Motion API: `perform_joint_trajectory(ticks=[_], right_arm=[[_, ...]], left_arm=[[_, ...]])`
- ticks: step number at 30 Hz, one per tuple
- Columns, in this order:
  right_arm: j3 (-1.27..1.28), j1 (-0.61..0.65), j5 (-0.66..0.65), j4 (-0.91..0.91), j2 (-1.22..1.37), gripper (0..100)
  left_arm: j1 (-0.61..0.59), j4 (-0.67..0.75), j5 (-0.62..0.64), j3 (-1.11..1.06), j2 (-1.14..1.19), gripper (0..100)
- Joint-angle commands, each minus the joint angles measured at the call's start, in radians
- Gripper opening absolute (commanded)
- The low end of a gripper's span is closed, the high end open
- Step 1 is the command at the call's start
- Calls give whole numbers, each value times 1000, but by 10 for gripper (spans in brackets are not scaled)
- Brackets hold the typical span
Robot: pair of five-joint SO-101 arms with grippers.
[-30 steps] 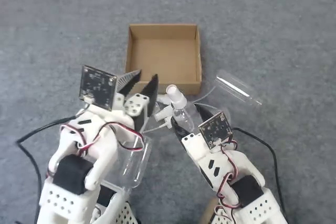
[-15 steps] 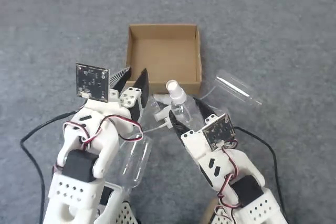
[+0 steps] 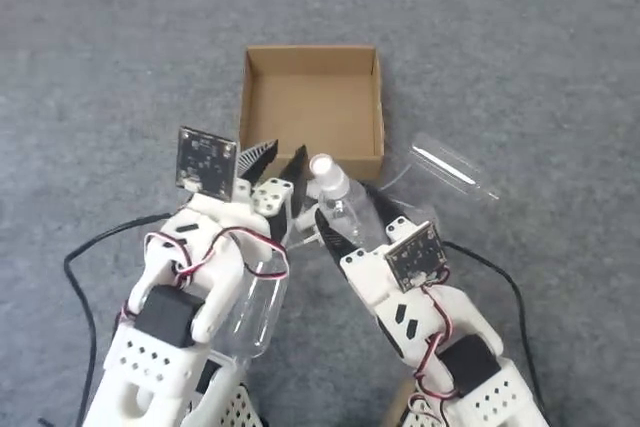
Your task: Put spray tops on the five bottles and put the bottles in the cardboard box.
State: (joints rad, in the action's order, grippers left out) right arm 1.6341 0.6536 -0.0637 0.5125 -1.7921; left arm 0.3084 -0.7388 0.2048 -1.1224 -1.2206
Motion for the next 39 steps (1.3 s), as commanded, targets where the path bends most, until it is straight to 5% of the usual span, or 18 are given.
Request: perform_joint_trajectory(ticks=[1,9,18,27,39], right_arm=[[-80,8,-15,-28,-24,20],[-78,5,-15,-24,-24,20],[-38,4,-17,-27,-24,20],[-38,-134,-14,-24,-24,20],[-5,-140,-14,-24,-24,20]], left_arm=[[46,34,-15,2,-11,109],[178,29,-103,-30,-18,105],[147,29,-101,-21,-20,105],[-60,-118,-94,173,-20,104],[-407,-272,-103,199,-20,104]])
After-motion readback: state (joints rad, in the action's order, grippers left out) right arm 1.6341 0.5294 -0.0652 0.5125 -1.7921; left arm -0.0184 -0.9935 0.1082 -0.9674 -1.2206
